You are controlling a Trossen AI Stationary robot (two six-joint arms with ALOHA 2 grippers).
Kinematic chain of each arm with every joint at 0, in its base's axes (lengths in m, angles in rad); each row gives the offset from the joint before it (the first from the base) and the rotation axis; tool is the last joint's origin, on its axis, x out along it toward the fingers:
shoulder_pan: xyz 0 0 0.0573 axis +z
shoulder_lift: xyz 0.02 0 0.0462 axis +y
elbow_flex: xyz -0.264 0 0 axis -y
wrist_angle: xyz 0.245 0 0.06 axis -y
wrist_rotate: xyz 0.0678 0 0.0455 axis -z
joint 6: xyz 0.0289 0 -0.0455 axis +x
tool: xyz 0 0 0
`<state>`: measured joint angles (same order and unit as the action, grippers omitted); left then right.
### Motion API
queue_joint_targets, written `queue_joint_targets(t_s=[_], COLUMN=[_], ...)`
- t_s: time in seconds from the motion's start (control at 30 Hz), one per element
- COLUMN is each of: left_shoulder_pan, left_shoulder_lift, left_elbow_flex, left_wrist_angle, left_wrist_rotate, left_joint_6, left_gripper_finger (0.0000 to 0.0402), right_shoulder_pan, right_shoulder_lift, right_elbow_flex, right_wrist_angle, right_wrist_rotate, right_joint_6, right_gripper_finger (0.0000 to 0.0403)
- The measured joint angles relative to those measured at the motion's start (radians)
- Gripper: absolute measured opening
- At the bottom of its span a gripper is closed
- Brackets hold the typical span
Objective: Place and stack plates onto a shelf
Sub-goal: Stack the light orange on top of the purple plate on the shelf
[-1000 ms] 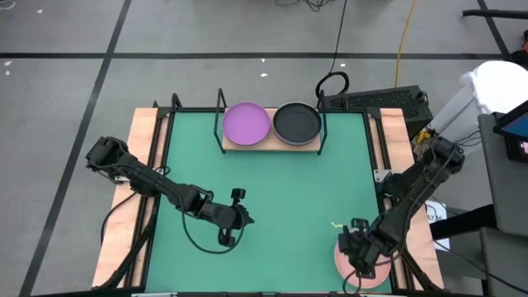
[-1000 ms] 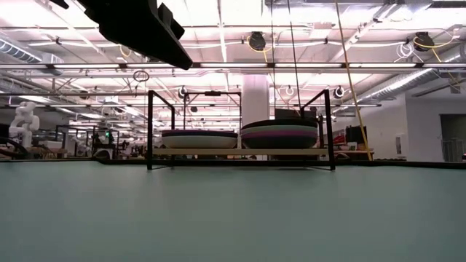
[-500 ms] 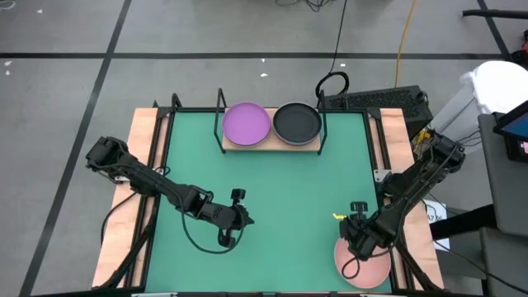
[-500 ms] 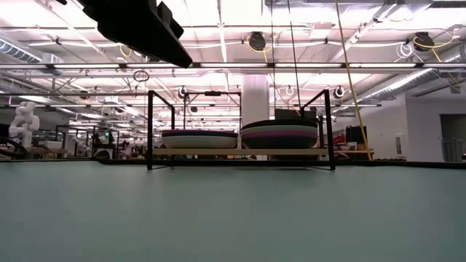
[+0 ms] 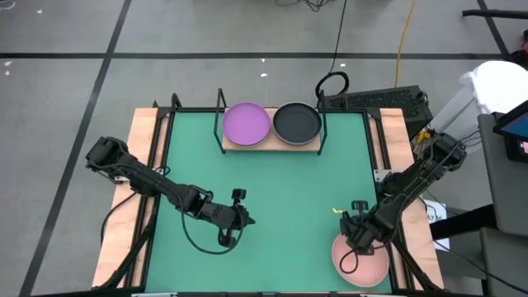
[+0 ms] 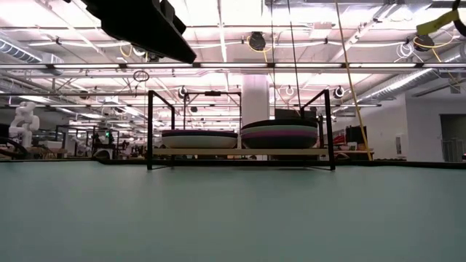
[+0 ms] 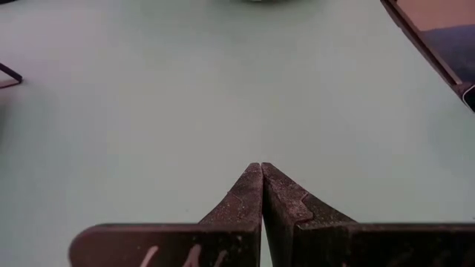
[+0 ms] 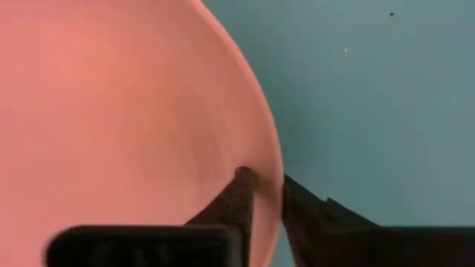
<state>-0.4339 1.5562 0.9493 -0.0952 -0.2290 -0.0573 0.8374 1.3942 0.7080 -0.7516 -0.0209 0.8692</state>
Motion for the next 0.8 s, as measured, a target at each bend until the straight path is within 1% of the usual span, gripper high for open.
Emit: queue_joint_targets(t_s=[0.07,0.1,0.23,0.33,0.43,0.53,0.6,0.7,0.8], left_shoulder_pan=[0.001,0.000,0.000,0.000,0.000,0.000,-0.005,-0.014,-0.019], left_shoulder_lift=[0.000,0.000,0.000,0.000,0.000,0.002,0.011,0.032,0.057], left_elbow_flex=[0.000,0.000,0.000,0.000,0.000,0.000,0.000,0.000,0.000], left_wrist_angle=[0.006,0.017,0.068,0.103,0.125,0.149,0.195,0.277,0.346], left_wrist_rotate=[0.000,-0.003,-0.008,-0.008,-0.008,-0.012,-0.029,-0.060,-0.060], left_joint_6=[0.002,0.005,0.038,0.062,0.084,0.130,0.188,0.286,0.374], left_gripper_finger=[0.0003,0.0003,0.0009,0.0022,0.0038,0.0061,0.0079,0.0112,0.0149], right_shoulder_pan=[-0.012,-0.019,-0.053,-0.085,-0.111,-0.137,-0.163,-0.212,-0.259], right_shoulder_lift=[-0.010,-0.016,-0.054,-0.085,-0.107,-0.131,-0.147,-0.172,-0.198], right_elbow_flex=[0.006,0.007,0.016,0.017,0.017,0.017,0.017,0.016,0.017], right_wrist_angle=[-0.001,0.003,0.027,0.040,0.043,0.045,0.051,0.049,0.077], right_wrist_rotate=[-0.012,-0.012,0.018,0.060,0.069,0.069,0.050,-0.006,-0.004], right_joint_6=[-0.018,-0.020,-0.019,-0.002,0.030,0.053,0.078,0.118,0.111], right_gripper_finger=[0.0013,0.0009,0.0011,0.0004,0.0003,0.0002,0.0001,0.0001,0.0001])
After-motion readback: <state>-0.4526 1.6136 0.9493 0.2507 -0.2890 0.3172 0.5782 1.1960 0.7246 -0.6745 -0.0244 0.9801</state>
